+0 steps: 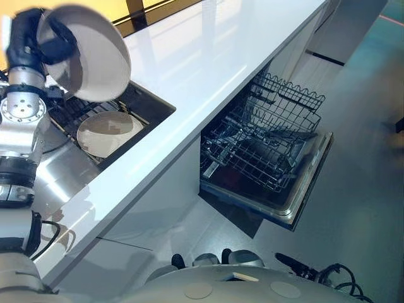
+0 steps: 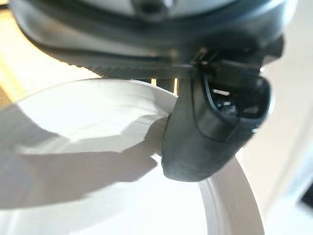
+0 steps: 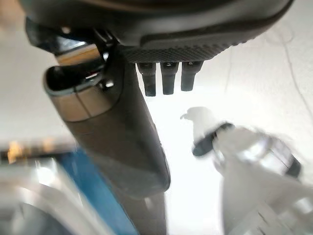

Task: Pick up plates and place into dishwasher.

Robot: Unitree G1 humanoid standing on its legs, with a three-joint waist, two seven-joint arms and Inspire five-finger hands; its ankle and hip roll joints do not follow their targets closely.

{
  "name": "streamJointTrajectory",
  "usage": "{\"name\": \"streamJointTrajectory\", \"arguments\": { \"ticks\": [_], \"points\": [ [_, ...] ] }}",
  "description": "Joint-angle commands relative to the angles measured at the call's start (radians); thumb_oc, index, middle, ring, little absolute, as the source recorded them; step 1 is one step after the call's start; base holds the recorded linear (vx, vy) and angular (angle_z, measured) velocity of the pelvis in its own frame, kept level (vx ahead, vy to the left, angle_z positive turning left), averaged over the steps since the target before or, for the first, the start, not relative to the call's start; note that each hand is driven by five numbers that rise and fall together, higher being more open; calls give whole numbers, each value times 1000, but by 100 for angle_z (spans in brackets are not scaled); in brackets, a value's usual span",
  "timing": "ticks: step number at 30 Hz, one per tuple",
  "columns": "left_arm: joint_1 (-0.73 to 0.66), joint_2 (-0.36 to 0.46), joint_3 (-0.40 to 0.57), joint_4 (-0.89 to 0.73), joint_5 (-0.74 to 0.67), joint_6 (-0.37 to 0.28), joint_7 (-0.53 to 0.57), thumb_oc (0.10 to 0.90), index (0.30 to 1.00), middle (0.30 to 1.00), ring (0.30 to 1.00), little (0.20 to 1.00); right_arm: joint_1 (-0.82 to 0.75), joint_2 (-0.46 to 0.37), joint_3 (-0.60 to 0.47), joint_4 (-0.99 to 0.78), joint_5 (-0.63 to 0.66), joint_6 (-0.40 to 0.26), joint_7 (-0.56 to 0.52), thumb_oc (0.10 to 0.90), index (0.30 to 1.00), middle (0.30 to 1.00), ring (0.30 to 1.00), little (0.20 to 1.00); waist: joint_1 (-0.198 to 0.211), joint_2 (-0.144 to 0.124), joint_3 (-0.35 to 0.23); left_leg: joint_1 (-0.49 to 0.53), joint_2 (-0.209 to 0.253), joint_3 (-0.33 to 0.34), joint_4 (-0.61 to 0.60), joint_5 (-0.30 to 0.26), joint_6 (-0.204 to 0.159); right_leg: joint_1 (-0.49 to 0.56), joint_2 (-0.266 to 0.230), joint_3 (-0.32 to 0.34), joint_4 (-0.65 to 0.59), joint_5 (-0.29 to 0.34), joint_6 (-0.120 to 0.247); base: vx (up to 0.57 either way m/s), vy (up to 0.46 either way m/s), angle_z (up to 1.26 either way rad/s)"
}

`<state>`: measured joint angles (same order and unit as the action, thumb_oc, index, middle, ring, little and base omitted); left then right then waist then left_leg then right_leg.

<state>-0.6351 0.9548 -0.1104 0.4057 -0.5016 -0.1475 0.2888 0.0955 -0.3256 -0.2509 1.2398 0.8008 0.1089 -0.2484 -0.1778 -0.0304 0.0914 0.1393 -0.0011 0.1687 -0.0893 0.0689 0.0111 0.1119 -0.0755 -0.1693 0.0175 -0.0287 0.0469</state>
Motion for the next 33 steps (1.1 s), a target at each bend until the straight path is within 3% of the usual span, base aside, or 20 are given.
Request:
{"name": "streamJointTrajectory", "arguments": {
  "ticks": [1,3,5,6,7,11,12,13,14,15,17,19,21,26,33],
  "points": [
    [-103,39,108,-124,-52,-159,71,144,338,338,338,244,17,-175,-91,-12,103,-205,-319,800,900,900,900,900,-40,79,-68,-25,1,-12,17,-85,-47,-51,38,-7,62,-40,90,-60,27,-1],
    [-105,38,89,-235,-23,-137,116,100,300,300,300,200,1,-211,-166,-118,41,-354,-448,800,900,900,900,900,-46,84,-67,-20,4,-9,12,-83,-48,-50,40,-4,65,-41,88,-62,35,0],
    [-104,41,80,-301,7,-115,146,100,300,300,300,200,-9,-210,-172,-229,-68,-416,-539,800,900,900,900,900,-46,88,-65,-21,6,-7,12,-79,-50,-51,40,-1,68,-42,87,-68,34,1],
    [-103,45,75,-369,55,-90,177,100,300,300,300,200,-16,-202,-158,-387,-171,-476,-622,800,900,900,900,900,-49,90,-62,-21,7,-8,14,-83,-51,-49,38,2,76,-52,88,-117,29,-5],
    [-104,53,73,-401,81,-73,185,100,300,300,300,200,-17,-200,-153,-475,-245,-506,-639,800,900,900,900,900,-51,91,-62,-28,10,-7,13,-75,-51,-55,38,5,78,-47,86,-119,17,-9],
    [-97,76,88,-473,144,-33,158,100,300,300,300,200,-33,-228,-146,-805,-469,-597,-566,800,900,900,900,900,-47,89,-68,-39,10,-11,13,-70,-49,-61,37,7,79,-50,86,-75,-10,-11],
    [-92,76,93,-478,149,-30,149,100,300,300,300,200,-39,-234,-147,-858,-491,-585,-558,800,900,900,900,900,-46,88,-69,-40,8,-12,12,-69,-48,-61,38,7,76,-50,86,-66,-23,-4],
    [-71,76,108,-484,178,-36,118,100,300,300,300,200,-51,-253,-143,-991,-574,-593,-508,800,900,900,900,900,-40,83,-74,-46,5,-14,10,-68,-48,-60,39,8,64,-45,87,-63,-26,1],
    [-59,72,114,-483,179,-45,105,100,300,300,300,200,-56,-262,-139,-1035,-570,-613,-460,800,900,900,900,900,-39,82,-76,-49,4,-14,9,-67,-48,-60,40,8,56,-42,87,-65,-38,4],
    [-41,56,120,-471,173,-68,71,100,300,300,300,200,-82,-280,-131,-1115,-519,-624,-322,800,900,900,900,900,-33,76,-80,-48,1,-19,10,-73,-50,-56,41,7,49,-47,88,-64,-32,4],
    [-24,30,119,-451,171,-95,29,100,300,300,300,200,-127,-304,-91,-1179,-435,-622,-135,800,900,900,900,900,-22,73,-84,-55,0,-24,7,-68,-51,-60,43,2,39,-38,85,-68,-33,2],
    [-18,9,108,-442,172,-103,-4,100,300,300,300,200,-164,-308,-45,-1265,-398,-594,-56,800,900,900,900,900,-18,70,-85,-57,-1,-25,5,-65,-52,-61,45,-2,33,-36,84,-35,-24,7],
    [-7,-32,82,-416,187,-122,-60,100,300,300,300,200,-236,-317,22,-1373,-352,-504,92,800,900,900,900,900,-11,64,-91,-61,0,-22,4,-61,-53,-62,48,-5,25,-34,82,-36,-26,21],
    [-22,-98,-15,-330,261,-189,-100,100,300,300,300,200,-406,-317,166,-1449,-324,-349,182,800,900,900,900,900,5,61,-100,-66,4,-18,4,-56,-54,-64,49,-14,21,-32,81,-17,-26,13],
    [-26,-183,-126,-256,367,-225,-58,100,300,300,300,200,-535,-239,285,-1484,-149,-273,241,800,900,900,900,900,22,56,-115,-62,7,-17,3,-58,-52,-52,50,-20,9,-31,79,27,-32,18]
  ]
}}
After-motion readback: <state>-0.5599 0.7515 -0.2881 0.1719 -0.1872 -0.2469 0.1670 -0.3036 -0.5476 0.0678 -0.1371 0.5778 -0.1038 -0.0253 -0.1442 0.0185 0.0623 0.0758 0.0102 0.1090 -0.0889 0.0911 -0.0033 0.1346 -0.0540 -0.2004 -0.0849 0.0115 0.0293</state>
